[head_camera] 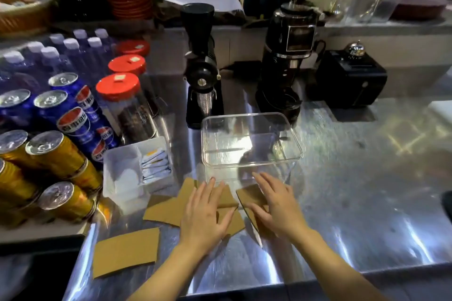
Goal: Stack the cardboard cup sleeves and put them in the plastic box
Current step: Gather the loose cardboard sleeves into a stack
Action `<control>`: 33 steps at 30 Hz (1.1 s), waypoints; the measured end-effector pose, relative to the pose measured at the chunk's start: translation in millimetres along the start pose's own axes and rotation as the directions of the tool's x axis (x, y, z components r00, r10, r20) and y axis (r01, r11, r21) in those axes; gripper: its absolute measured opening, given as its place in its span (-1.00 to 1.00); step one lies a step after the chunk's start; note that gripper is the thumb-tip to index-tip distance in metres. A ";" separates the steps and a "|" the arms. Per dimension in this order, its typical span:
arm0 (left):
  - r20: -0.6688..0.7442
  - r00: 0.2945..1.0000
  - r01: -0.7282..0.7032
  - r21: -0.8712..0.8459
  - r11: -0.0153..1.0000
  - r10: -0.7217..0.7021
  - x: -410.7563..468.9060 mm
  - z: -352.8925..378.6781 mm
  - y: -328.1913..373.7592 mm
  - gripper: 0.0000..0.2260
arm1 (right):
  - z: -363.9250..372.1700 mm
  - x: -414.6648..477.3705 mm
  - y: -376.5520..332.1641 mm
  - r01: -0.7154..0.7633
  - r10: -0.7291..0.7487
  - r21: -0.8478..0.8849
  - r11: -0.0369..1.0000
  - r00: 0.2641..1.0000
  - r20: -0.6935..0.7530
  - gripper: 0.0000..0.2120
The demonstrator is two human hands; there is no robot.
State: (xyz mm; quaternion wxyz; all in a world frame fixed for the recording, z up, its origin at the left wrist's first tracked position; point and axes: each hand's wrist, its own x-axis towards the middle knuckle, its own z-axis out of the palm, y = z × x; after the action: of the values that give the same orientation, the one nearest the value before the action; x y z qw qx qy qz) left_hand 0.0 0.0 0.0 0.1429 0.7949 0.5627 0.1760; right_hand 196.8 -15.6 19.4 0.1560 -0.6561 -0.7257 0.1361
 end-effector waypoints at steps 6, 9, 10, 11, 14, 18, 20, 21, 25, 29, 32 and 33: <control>0.121 0.993 0.007 0.092 0.996 -0.018 -12.1 19.8 -4.8 -0.41 | 21.4 -15.5 2.7 -0.131 0.132 -0.030 0.991 0.991 0.029 -0.34; 0.159 0.987 0.000 0.136 0.991 -0.021 -14.2 26.0 -11.7 -0.40 | 27.2 -17.7 3.5 -0.240 0.242 -0.050 0.969 0.969 0.044 -0.33; 0.160 0.987 0.003 0.135 0.991 -0.025 -14.5 27.6 -11.9 -0.40 | 28.3 -17.5 3.2 -0.286 0.289 -0.050 0.957 0.956 0.056 -0.31; 0.154 0.988 0.002 0.134 0.991 -0.023 -15.2 28.2 -11.6 -0.40 | 28.4 -16.1 3.0 -0.339 0.342 -0.044 0.940 0.937 0.073 -0.29; 0.143 0.990 -0.004 0.141 0.990 -0.016 -15.4 28.0 -11.9 -0.40 | 26.5 -9.7 3.4 -0.453 0.447 0.040 0.890 0.887 0.116 -0.27; 0.161 0.987 -0.002 0.134 0.991 -0.020 -15.4 26.7 -12.0 -0.40 | 20.6 -5.6 9.7 -0.512 0.468 0.263 0.817 0.857 0.216 -0.59; 0.164 0.986 -0.001 0.137 0.991 -0.021 -14.9 26.3 -12.2 -0.40 | 17.6 -4.8 13.7 -0.540 0.475 0.306 0.784 0.840 0.264 -0.70; 0.169 0.985 -0.002 0.139 0.990 -0.022 -14.8 25.0 -12.1 -0.40 | 16.4 -4.7 15.0 -0.550 0.481 0.321 0.771 0.834 0.272 -0.67; 0.154 0.988 0.019 0.072 0.997 -0.030 -9.9 16.4 -9.4 -0.44 | 10.7 -3.1 12.0 -0.520 0.448 0.501 0.691 0.853 0.268 -0.67; -0.014 0.989 0.138 -0.257 0.957 -0.146 -8.0 2.0 -2.1 -0.61 | -5.6 -1.5 -2.7 -0.453 0.336 0.758 0.469 0.885 0.321 -0.70; 0.172 0.936 0.343 -0.646 0.682 -0.307 -4.1 -12.1 7.6 -0.69 | -18.4 2.4 -16.4 -0.446 0.227 0.795 0.412 0.895 0.384 -0.75; 0.273 0.903 0.416 -0.746 0.520 -0.331 -2.7 -15.6 10.5 -0.69 | -19.8 4.3 -21.7 -0.445 0.196 0.795 0.412 0.896 0.399 -0.76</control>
State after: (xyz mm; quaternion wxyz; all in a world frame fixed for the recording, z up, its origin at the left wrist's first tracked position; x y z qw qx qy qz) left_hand 1.2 -5.6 18.2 0.5397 0.5166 0.5760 0.3320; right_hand 184.6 -13.6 46.4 0.3471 -0.5896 -0.4269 0.5913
